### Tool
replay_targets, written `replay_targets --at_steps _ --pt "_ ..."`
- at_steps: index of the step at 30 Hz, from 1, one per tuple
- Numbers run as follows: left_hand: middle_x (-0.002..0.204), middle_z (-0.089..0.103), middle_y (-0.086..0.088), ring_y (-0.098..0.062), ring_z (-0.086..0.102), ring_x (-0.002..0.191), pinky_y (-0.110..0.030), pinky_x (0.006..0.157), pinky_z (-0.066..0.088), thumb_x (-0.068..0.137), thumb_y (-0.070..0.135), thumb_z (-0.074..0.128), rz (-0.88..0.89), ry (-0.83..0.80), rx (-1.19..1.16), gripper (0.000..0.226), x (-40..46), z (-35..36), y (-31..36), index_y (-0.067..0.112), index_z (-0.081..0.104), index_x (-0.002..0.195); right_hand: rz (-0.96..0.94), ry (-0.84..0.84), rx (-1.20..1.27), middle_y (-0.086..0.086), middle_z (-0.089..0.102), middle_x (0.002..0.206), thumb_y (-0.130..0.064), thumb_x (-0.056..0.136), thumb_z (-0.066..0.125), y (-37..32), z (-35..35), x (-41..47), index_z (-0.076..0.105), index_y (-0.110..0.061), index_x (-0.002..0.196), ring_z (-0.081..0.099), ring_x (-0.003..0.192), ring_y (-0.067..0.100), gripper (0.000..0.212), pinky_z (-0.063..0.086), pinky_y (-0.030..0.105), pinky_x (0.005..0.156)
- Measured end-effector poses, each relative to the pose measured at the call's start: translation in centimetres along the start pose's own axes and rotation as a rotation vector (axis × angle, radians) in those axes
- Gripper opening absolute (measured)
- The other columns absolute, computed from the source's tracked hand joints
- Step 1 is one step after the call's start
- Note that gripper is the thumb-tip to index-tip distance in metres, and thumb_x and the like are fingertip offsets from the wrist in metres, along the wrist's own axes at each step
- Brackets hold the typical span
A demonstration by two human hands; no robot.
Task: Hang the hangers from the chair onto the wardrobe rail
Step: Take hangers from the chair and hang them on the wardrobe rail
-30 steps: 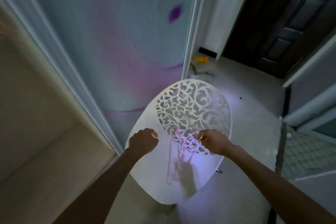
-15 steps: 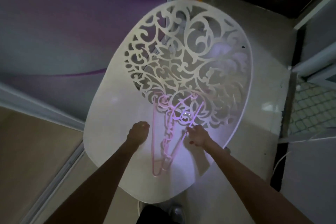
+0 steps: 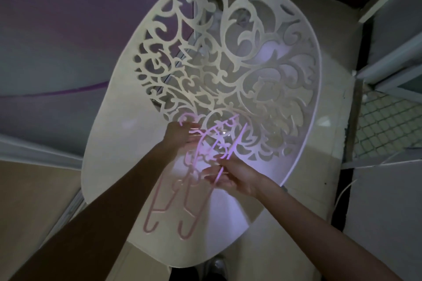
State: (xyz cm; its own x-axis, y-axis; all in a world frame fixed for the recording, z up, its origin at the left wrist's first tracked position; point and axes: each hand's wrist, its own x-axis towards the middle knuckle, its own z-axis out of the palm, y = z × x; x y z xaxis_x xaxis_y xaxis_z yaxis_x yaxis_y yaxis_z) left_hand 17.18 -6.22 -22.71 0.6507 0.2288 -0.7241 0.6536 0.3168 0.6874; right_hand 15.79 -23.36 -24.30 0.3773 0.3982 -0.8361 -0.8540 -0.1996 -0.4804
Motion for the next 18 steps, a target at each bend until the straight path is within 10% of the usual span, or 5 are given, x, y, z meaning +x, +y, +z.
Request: replay_targets --at_steps 7,10,14,18 --pt "0.106 0.063 -0.02 -0.007 0.068 0.049 -0.018 0.054 0.056 0.098 0.012 0.044 -0.042 -0.064 0.126 0.022 -2.5 -3.9 1.2 0.003 0.061 0.089 0.074 0.017 -0.151 0.007 0.066 0.096 -0.055 0.09 0.046 -1.1 0.0 -0.8 0.06 -0.018 0.097 0.068 0.081 0.021 0.04 0.056 0.037 0.085" --pt "0.11 0.064 -0.025 -0.016 0.067 0.057 -0.018 0.049 0.054 0.099 0.008 0.037 -0.064 0.001 0.089 0.025 -3.0 -2.5 1.2 -0.005 0.057 0.107 0.095 0.175 -0.045 0.008 0.061 0.089 -0.059 0.091 0.038 -1.6 -0.3 -0.2 0.057 -0.013 0.094 0.062 0.087 0.028 0.05 0.053 0.039 0.083" --pt "0.079 0.063 -0.021 -0.012 0.061 0.035 -0.017 0.037 0.05 0.097 0.0 0.037 -0.071 0.06 0.097 0.028 -2.4 -1.9 1.6 -0.014 0.054 0.114 -0.099 0.356 0.005 0.002 0.062 0.074 -0.047 0.096 0.037 -3.3 -0.2 0.9 0.055 -0.012 0.083 0.063 0.066 0.015 0.042 0.046 0.023 0.062" --pt "0.099 0.066 -0.027 -0.015 0.064 0.042 -0.02 0.042 0.053 0.098 0.002 0.037 -0.144 -0.007 0.237 0.024 -2.5 -2.1 0.3 -0.01 0.053 0.111 -0.1 0.447 -0.057 0.005 0.062 0.053 -0.013 0.097 0.042 -3.2 -1.5 2.2 0.053 -0.007 0.078 0.058 0.033 0.007 0.022 0.038 0.01 0.035"
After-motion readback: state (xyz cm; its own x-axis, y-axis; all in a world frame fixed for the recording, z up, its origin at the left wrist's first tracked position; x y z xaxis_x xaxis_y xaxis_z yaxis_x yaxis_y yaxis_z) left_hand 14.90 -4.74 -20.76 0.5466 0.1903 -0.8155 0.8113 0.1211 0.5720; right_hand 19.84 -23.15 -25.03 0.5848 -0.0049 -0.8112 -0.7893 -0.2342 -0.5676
